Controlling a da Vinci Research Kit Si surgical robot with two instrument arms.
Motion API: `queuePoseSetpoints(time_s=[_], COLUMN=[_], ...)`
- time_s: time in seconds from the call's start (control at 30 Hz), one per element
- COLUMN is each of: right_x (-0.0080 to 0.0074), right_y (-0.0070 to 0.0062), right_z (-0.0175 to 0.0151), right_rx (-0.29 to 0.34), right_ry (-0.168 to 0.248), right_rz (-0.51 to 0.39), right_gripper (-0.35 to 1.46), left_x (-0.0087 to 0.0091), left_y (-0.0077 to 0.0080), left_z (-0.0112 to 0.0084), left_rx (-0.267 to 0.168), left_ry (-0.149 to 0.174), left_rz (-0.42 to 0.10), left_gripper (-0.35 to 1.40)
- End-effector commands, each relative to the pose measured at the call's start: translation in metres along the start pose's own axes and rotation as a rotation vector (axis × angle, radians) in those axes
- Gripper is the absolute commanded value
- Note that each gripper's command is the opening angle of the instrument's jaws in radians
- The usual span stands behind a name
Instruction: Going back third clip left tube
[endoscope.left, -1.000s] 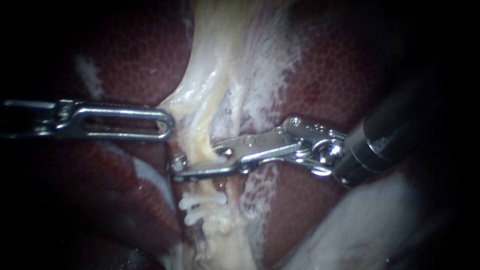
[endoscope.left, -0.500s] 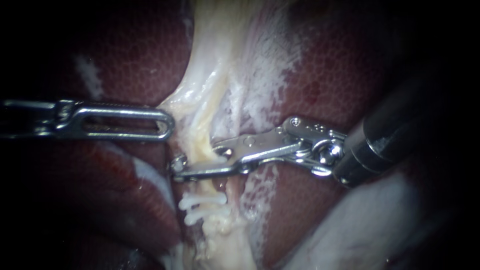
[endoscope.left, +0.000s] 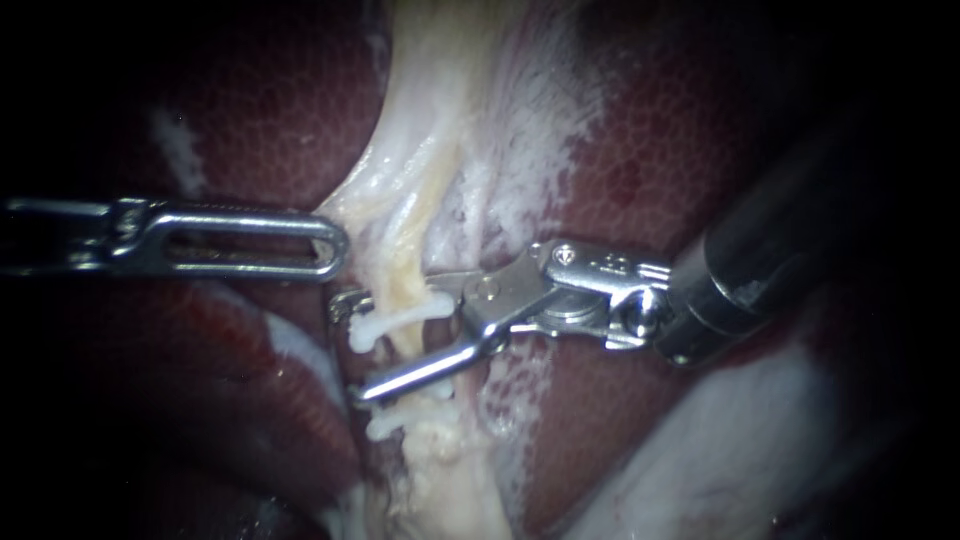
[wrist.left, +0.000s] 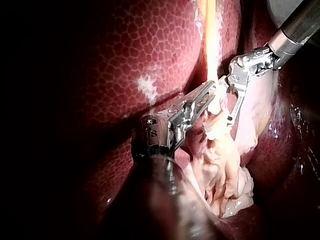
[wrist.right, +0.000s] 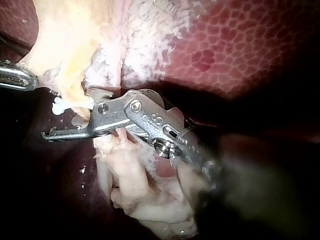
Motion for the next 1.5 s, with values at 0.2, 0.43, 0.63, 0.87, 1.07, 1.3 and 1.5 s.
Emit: queuePoseSetpoints(time_s=[0.2, 0.43, 0.63, 0.87, 1.07, 1.3, 1.5], right_x=[-0.0002, -0.0003, 0.0004, 0.0012, 0.0016, 0.0024, 0.0032], right_y=[0.0, 0.0002, -0.0002, -0.0011, -0.0022, -0.0041, -0.0059], right_z=[-0.0006, -0.0038, -0.0061, -0.0094, -0.0126, -0.0157, -0.0172], right_rx=[0.002, -0.018, -0.031, -0.054, -0.079, -0.106, -0.113], right_ry=[-0.003, -0.004, -0.004, -0.004, -0.011, -0.032, -0.048], right_rz=[-0.032, -0.045, -0.055, -0.063, -0.068, -0.078, -0.099], right_gripper=[0.6, 0.6, 0.6, 0.6, 0.6, 0.6, 0.6], left_x=[0.0, 0.0001, 0.0001, 0.0001, 0.0001, 0.0001, 0.0002], left_y=[0.0, 0.0, 0.0001, 0.0001, 0.0001, 0.0004, 0.0005], left_z=[0.0, -0.0003, -0.0002, -0.0002, -0.0002, -0.0001, 0.0001], left_rx=[0.0, 0.001, 0.001, 0.002, 0.001, 0.002, -0.002], left_ry=[0.0, 0.001, 0.001, 0.001, 0.001, 0.001, -0.001], left_rz=[0.001, 0.001, 0.001, 0.001, 0.001, 0.001, 0.002], left_gripper=[-0.35, -0.35, -0.35, -0.35, -0.35, -0.35, -0.35])
